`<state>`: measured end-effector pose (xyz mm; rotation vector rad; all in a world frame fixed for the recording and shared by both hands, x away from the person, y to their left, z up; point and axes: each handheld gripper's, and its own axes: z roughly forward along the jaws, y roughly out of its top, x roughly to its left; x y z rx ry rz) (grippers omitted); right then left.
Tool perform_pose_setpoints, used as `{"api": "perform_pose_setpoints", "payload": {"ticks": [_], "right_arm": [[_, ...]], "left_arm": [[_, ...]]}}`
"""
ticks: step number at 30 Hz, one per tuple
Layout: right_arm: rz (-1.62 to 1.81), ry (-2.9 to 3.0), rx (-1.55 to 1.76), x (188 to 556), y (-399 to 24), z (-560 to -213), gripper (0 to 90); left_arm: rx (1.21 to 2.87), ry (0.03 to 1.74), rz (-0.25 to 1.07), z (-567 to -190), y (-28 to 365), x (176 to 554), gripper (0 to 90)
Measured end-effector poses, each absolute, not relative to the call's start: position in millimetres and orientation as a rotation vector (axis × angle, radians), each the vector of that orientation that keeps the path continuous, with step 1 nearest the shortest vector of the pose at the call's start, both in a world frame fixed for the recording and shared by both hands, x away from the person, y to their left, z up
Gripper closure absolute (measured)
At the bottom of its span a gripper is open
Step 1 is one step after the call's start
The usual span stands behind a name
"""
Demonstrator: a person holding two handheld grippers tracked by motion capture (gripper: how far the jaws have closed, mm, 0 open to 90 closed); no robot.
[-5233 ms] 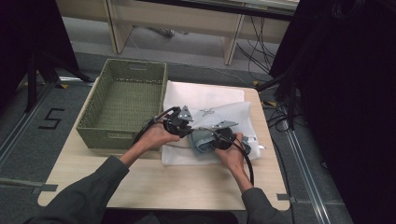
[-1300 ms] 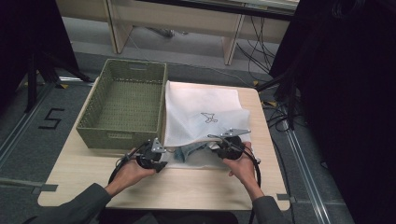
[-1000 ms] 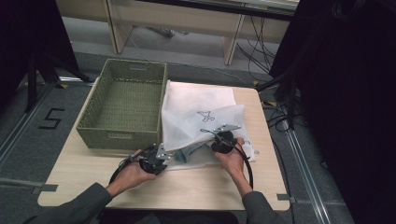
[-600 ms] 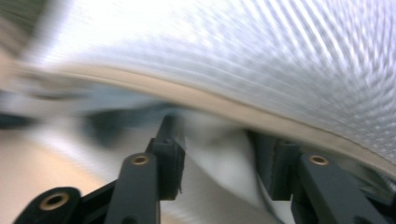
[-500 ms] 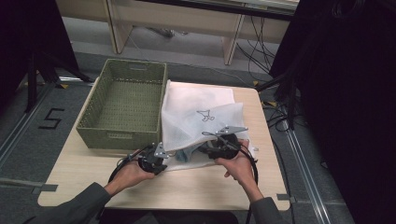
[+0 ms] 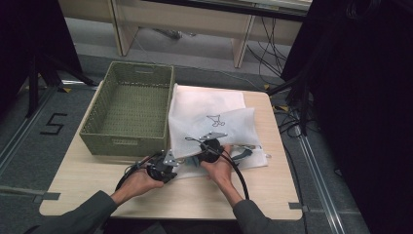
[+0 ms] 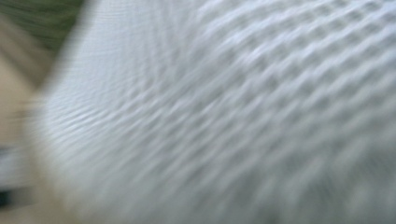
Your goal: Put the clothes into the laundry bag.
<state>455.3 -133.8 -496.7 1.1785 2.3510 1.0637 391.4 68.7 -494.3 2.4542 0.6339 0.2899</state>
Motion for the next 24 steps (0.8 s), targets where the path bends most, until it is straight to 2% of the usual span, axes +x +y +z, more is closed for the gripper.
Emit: {"api": "perform_pose_setpoints", "payload": {"ticks": [4,8,10,13,16,18,24], "right_arm": [[0.959,2.308,1.182,472.6,-141.6,-492.9,89.3],[0.996,2.227,1.16,496.2,-157.0,-494.3,89.1],[1.029,2.287,1.243,494.5,-154.3,-492.5,82.4],[1.019,2.341,1.18,483.9,-151.5,-483.4,69.5],[1.073,2.418,1.133,466.0,-159.8,-464.4,61.9],[1.13,2.414,1.142,453.0,-170.0,-451.8,58.5],[1.137,2.379,1.143,427.1,-216.4,-432.0,57.9]], "left_arm": [[2.461,0.619,0.288,-493.8,68.6,389.0,85.2],[2.468,0.601,0.291,-493.2,66.8,388.9,85.2],[2.457,0.625,0.279,-494.0,67.9,389.6,84.8],[2.452,0.634,0.281,-494.2,70.7,392.8,84.2],[2.452,0.652,0.269,-493.3,73.7,392.9,83.6],[2.444,0.657,0.285,-493.2,75.5,394.5,83.2],[2.437,0.691,0.358,-492.9,82.2,401.2,81.1]]}}
